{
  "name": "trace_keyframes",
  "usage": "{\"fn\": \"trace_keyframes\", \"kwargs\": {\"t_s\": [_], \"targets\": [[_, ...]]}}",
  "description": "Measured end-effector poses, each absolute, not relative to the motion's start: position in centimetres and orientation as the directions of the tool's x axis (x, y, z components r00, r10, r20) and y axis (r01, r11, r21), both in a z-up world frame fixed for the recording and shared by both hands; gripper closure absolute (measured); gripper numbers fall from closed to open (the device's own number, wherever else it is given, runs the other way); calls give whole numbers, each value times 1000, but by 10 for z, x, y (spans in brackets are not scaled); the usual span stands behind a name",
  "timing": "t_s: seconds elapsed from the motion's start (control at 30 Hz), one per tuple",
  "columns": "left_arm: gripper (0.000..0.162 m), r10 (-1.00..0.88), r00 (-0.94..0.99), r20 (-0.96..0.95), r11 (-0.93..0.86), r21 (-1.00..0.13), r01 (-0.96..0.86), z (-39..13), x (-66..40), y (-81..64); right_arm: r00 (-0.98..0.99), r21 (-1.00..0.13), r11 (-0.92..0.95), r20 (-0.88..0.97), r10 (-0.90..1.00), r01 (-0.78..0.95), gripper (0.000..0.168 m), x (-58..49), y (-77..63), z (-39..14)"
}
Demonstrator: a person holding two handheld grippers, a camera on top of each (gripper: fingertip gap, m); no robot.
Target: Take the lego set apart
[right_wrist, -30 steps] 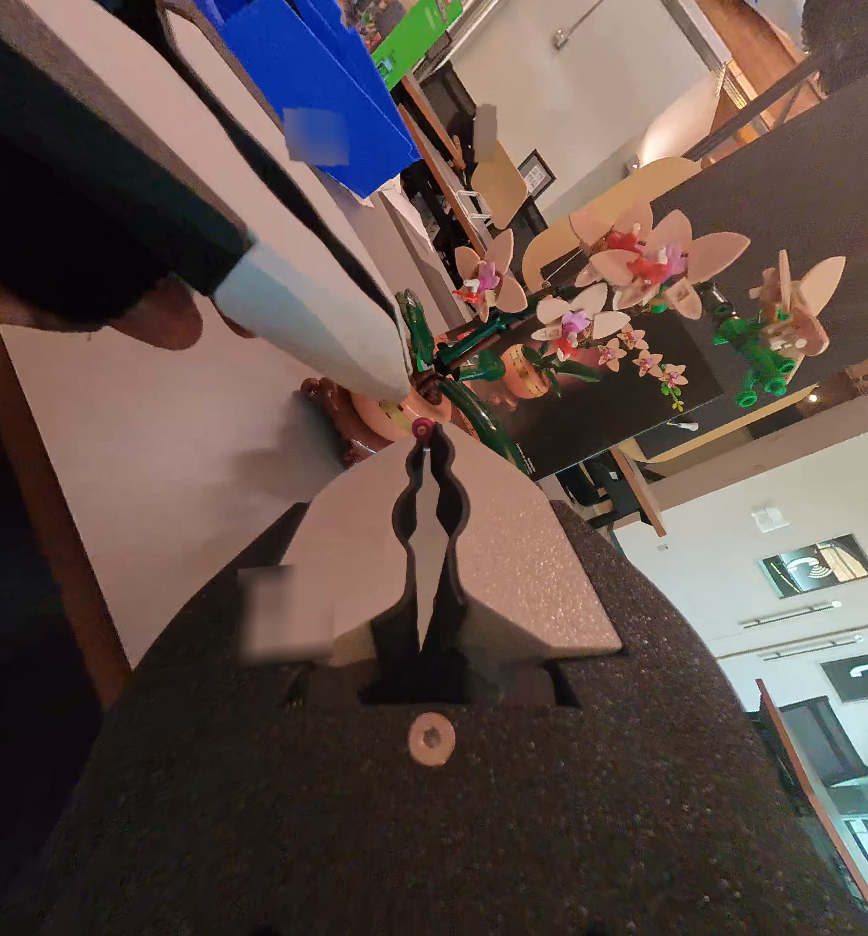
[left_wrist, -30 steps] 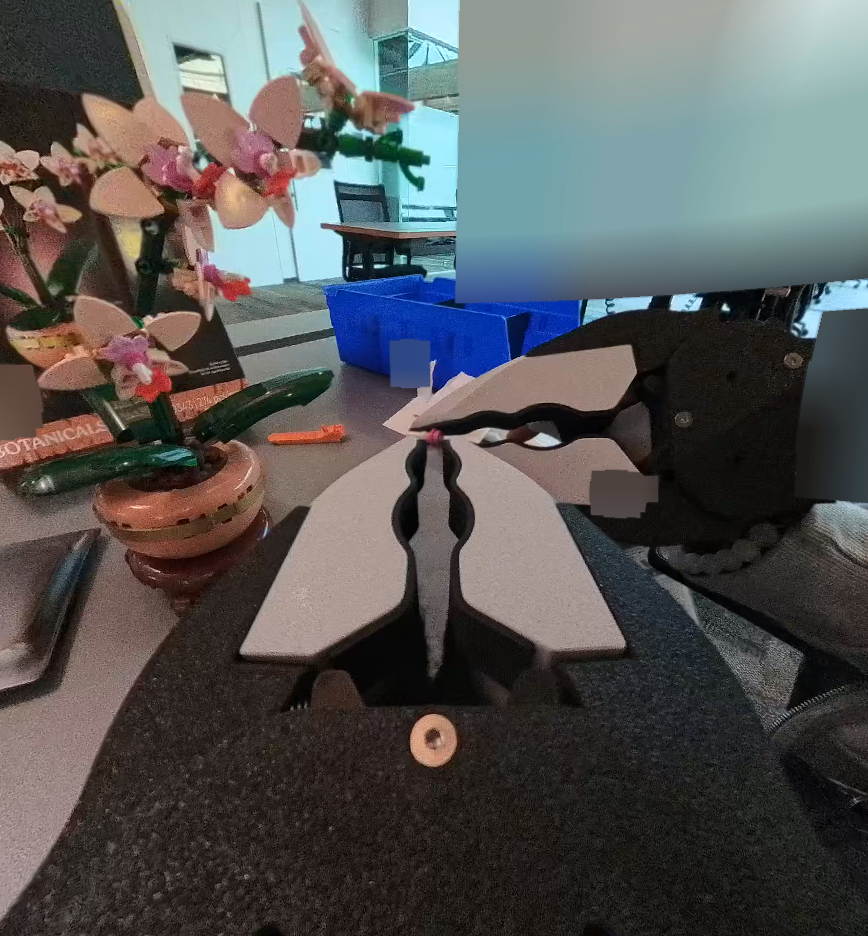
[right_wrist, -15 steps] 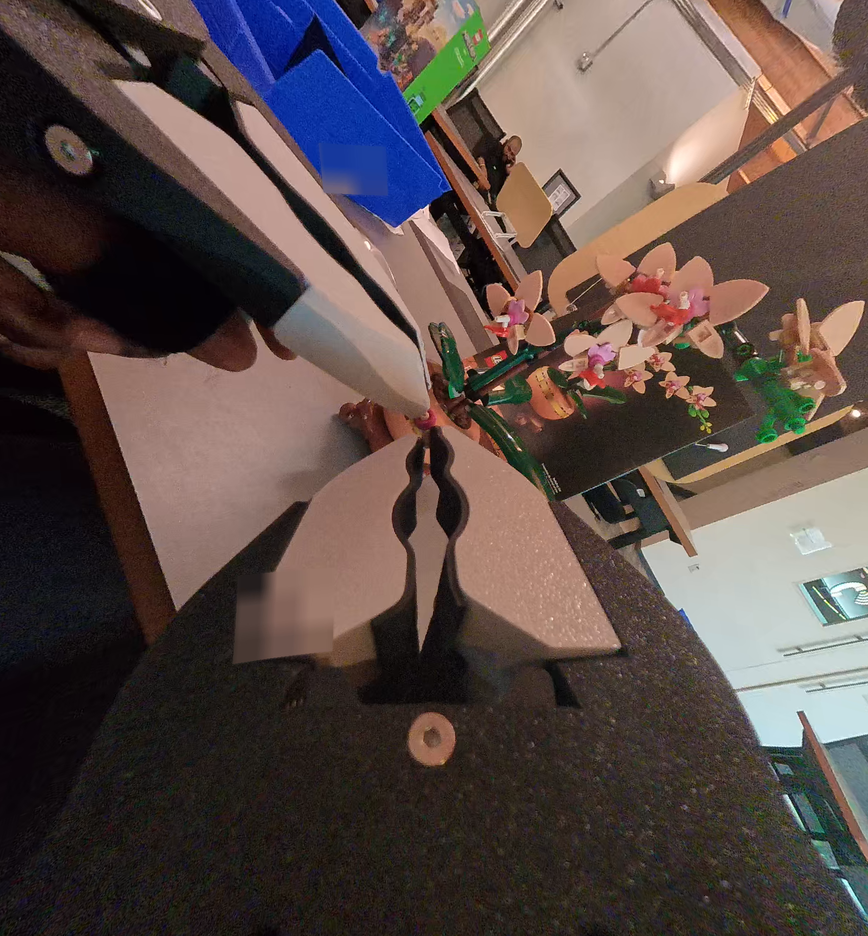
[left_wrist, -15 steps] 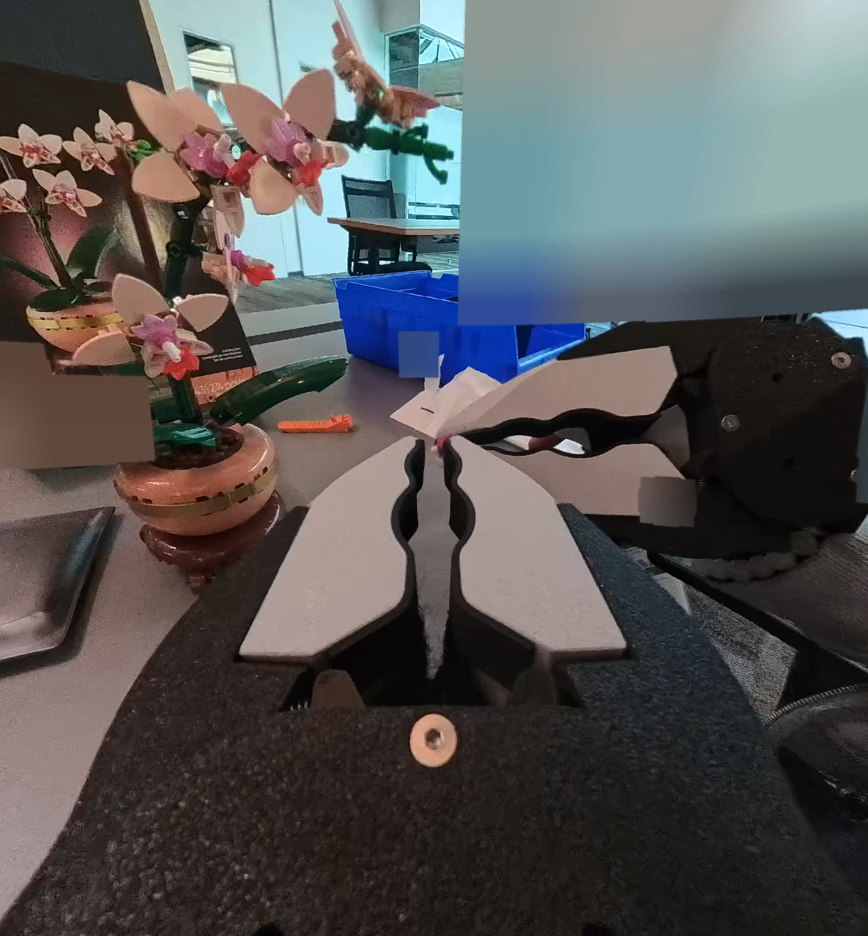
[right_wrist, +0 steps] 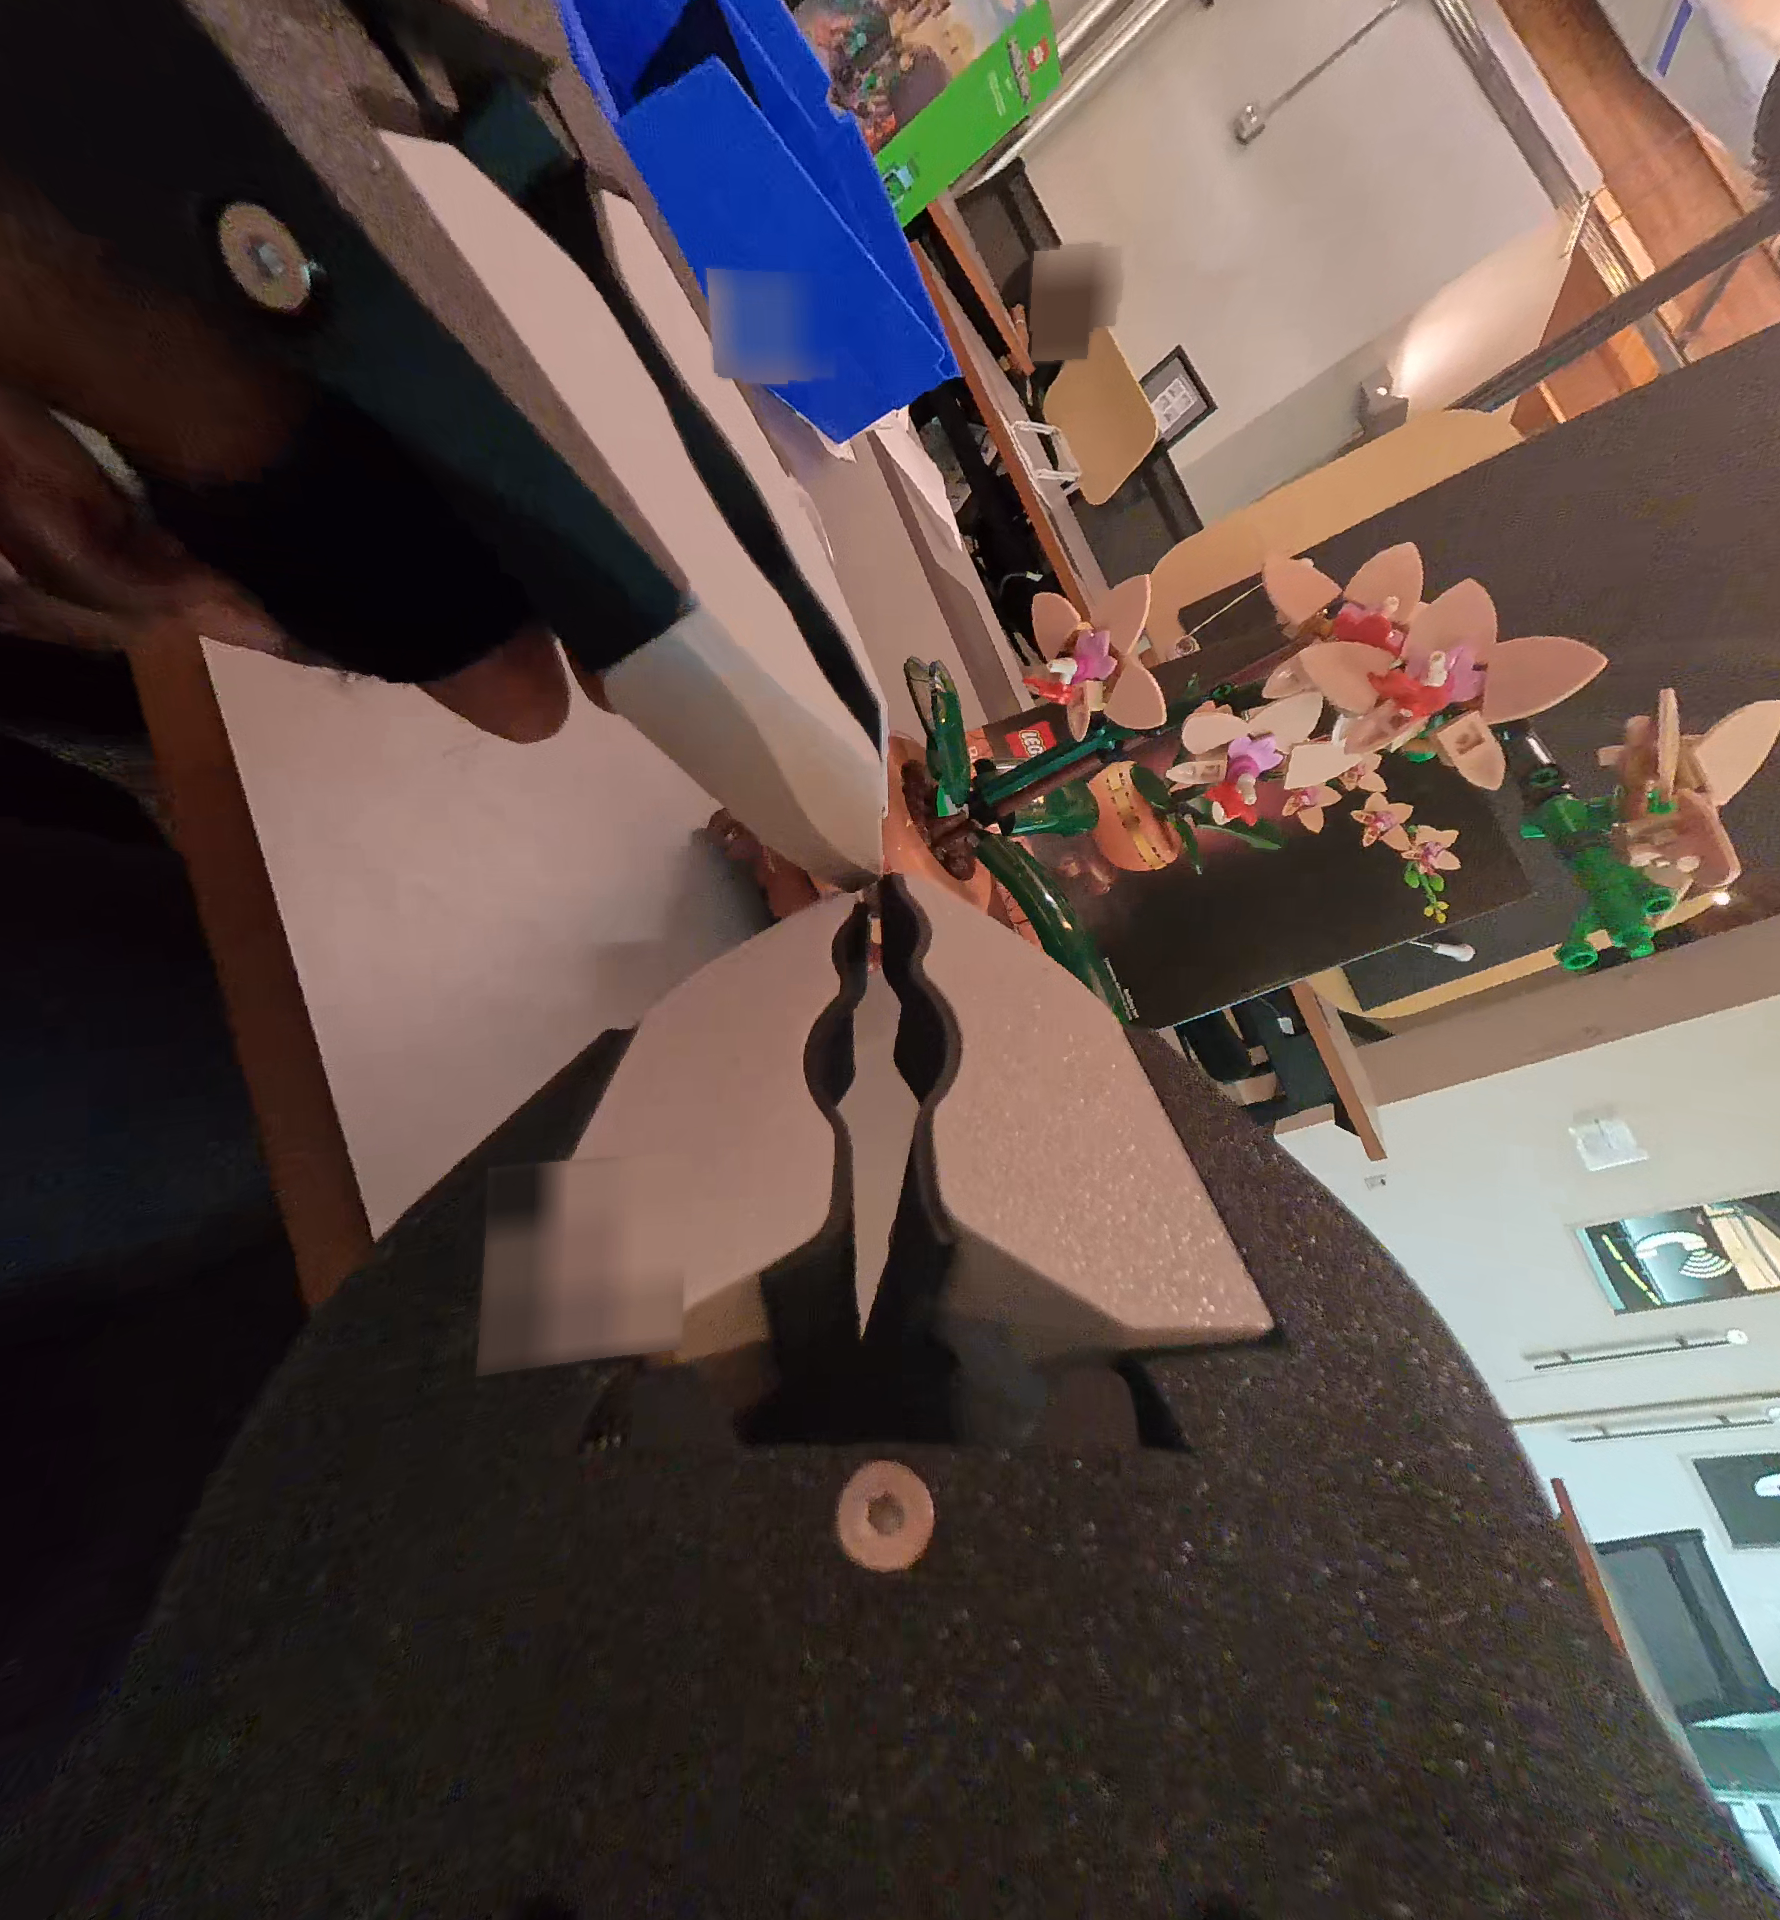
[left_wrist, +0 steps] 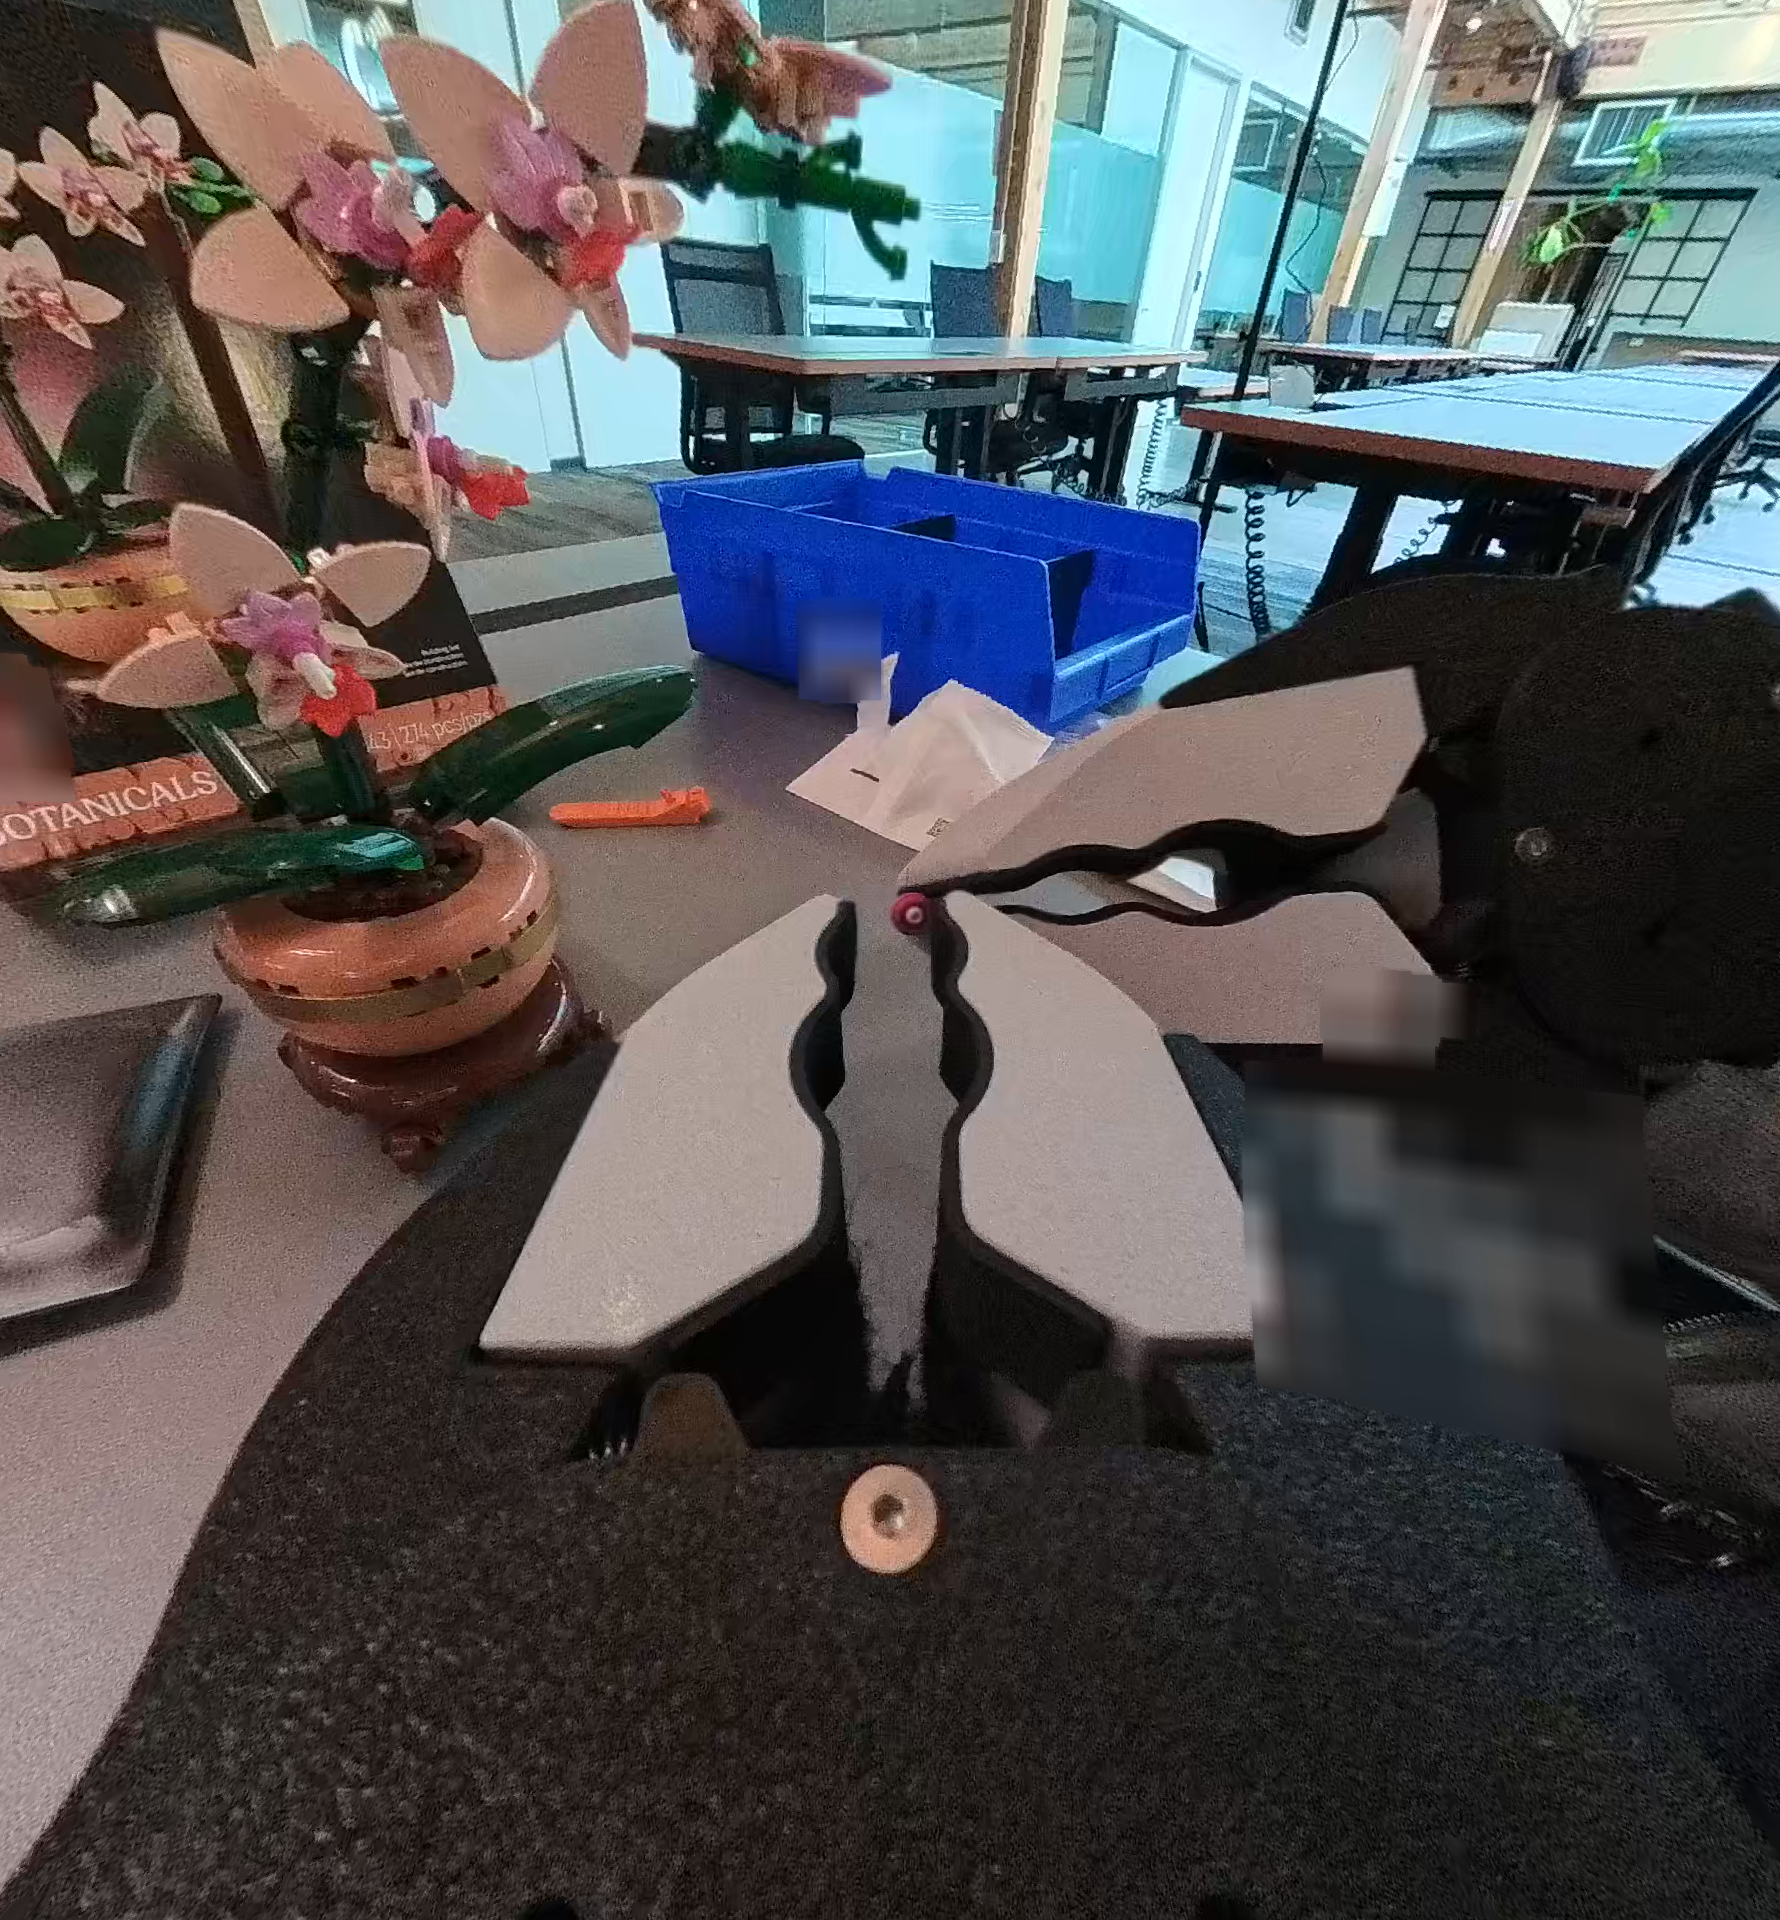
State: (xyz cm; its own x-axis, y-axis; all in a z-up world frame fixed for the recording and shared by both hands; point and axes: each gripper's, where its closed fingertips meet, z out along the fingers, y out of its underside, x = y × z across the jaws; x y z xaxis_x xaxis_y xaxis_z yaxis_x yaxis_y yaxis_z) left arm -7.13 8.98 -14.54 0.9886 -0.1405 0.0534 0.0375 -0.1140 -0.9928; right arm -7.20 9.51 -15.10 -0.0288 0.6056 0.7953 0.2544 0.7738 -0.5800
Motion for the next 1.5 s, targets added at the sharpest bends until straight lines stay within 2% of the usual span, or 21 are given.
{"fn": "trace_keyframes", "kwargs": {"t_s": [0.1, 0.2, 0.33, 0.53, 0.63, 0.7, 0.77, 0.87, 1.03, 1.2, 1.27, 1.37, 1.4, 1.43, 1.47, 1.5], "targets": [[153, -170, 984, 46, -108, -994, 28, -143, -67, 88, -21, -578, 780, 800, 599, 238, 167, -71, 94, -147], [154, -222, 974, 44, -122, -992, 17, -143, -64, 86, -35, -527, 822, 837, 545, 215, 167, -68, 91, -147], [150, -351, 931, 99, -124, -991, 59, -138, -56, 79, -60, -502, 854, 857, 513, 135, 167, -63, 81, -143], [156, -474, 870, 133, -78, -991, 109, -126, -45, 67, -26, -449, 893, 893, 450, 41, 167, -55, 70, -128], [157, -537, 810, 235, -41, -967, 253, -114, -43, 61, 1, -461, 886, 887, 462, -37, 167, -52, 64, -116], [157, -550, 787, 278, -23, -948, 318, -109, -46, 58, -16, -529, 847, 848, 529, -56, 160, -51, 65, -114], [157, -535, 798, 277, -27, -950, 311, -110, -48, 58, -70, -605, 795, 796, 602, -43, 139, -52, 65, -119], [157, -509, 822, 256, -56, -962, 265, -116, -47, 60, -79, -627, 777, 779, 622, -57, 137, -52, 61, -116], [157, -442, 890, 108, -74, -994, 83, -126, -45, 63, -133, -598, 801, 791, 597, 37, 158, -60, 62, -131], [157, -382, 923, -46, -95, -992, -89, -134, -46, 66, -130, -542, 834, 824, 552, 106, 167, -61, 71, -142], [157, -360, 927, -103, -129, -979, -158, -144, -48, 70, -139, -552, 819, 809, 572, 159, 167, -63, 75, -154], [157, -343, 928, -145, -77, -980, -182, -144, -45, 73, -97, -646, 742, 739, 667, 182, 168, -63, 80, -157], [162, -362, 918, -163, -26, -983, -184, -138, -36, 71, -75, -694, 693, 694, 716, 197, 168, -63, 83, -159], [162, -464, 874, -146, 56, -989, -136, -125, -12, 62, -22, -688, 666, 691, 723, 288, 168, -67, 104, -168], [162, -492, 861, -130, 64, -991, -114, -120, 2, 59, 5, -668, 633, 690, 724, 392, 168, -67, 127, -184], [162, -404, 890, -210, 75, -978, -196, -121, -8, 64, 29, -718, 578, 636, 771, 388, 168, -67, 136, -190]]}}
